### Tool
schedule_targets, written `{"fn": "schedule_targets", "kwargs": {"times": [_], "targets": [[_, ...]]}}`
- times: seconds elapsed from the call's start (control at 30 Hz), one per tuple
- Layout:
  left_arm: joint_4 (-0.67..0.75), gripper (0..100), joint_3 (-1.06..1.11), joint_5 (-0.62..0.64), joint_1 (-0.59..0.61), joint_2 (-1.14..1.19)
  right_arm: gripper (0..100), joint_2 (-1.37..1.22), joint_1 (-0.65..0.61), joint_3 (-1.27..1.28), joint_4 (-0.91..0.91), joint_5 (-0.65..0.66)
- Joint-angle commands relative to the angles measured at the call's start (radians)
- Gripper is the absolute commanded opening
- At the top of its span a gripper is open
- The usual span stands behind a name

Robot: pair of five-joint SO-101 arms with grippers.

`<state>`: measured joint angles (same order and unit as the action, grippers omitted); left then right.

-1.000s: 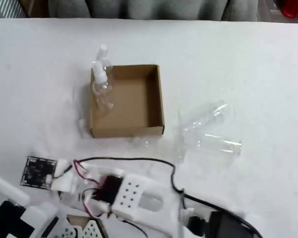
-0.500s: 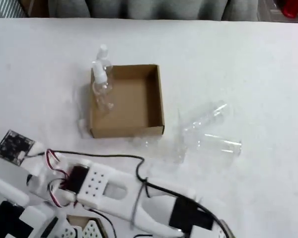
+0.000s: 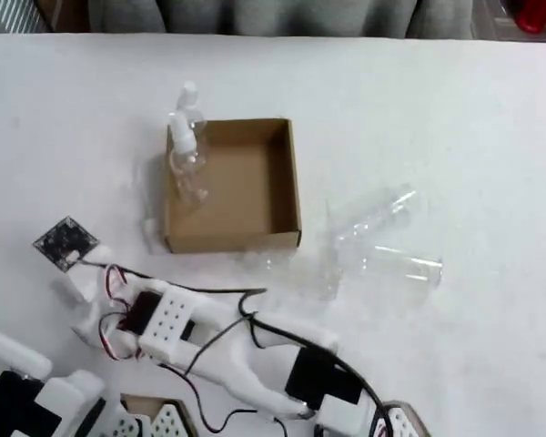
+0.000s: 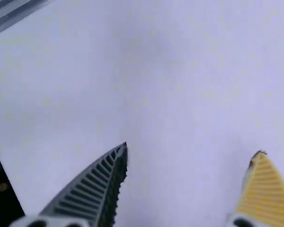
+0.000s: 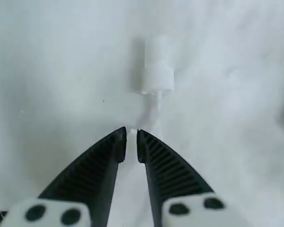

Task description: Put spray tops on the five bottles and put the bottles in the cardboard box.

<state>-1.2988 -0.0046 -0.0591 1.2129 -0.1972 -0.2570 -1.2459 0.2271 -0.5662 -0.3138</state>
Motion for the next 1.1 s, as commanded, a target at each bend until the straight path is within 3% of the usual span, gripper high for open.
{"fn": "schedule_targets", "kwargs": {"times": [0.0, 0.13, 0.33, 0.77, 0.93, 1.07], "targets": [[0.023, 37, -0.057, 0.002, -0.013, -0.013, 7.1, 0.039, 0.012, -0.012, -0.038, -0.069], [0.023, 37, -0.057, 0.002, -0.024, -0.013, 15.6, 0.059, 0.005, -0.014, -0.102, -0.13], [0.023, 37, -0.057, 0.002, -0.025, -0.013, 11.0, 0.062, -0.033, -0.014, -0.116, -0.157], [0.025, 37, -0.058, -0.002, -0.025, -0.013, 10.9, 0.027, -0.085, -0.015, -0.082, -0.157], [0.025, 37, -0.071, -0.003, -0.024, -0.013, 11.0, -0.062, -0.093, -0.018, 0.028, -0.152], [0.025, 37, -0.092, -0.005, -0.024, -0.013, 11.1, -0.085, -0.093, -0.066, -0.012, -0.153]]}}
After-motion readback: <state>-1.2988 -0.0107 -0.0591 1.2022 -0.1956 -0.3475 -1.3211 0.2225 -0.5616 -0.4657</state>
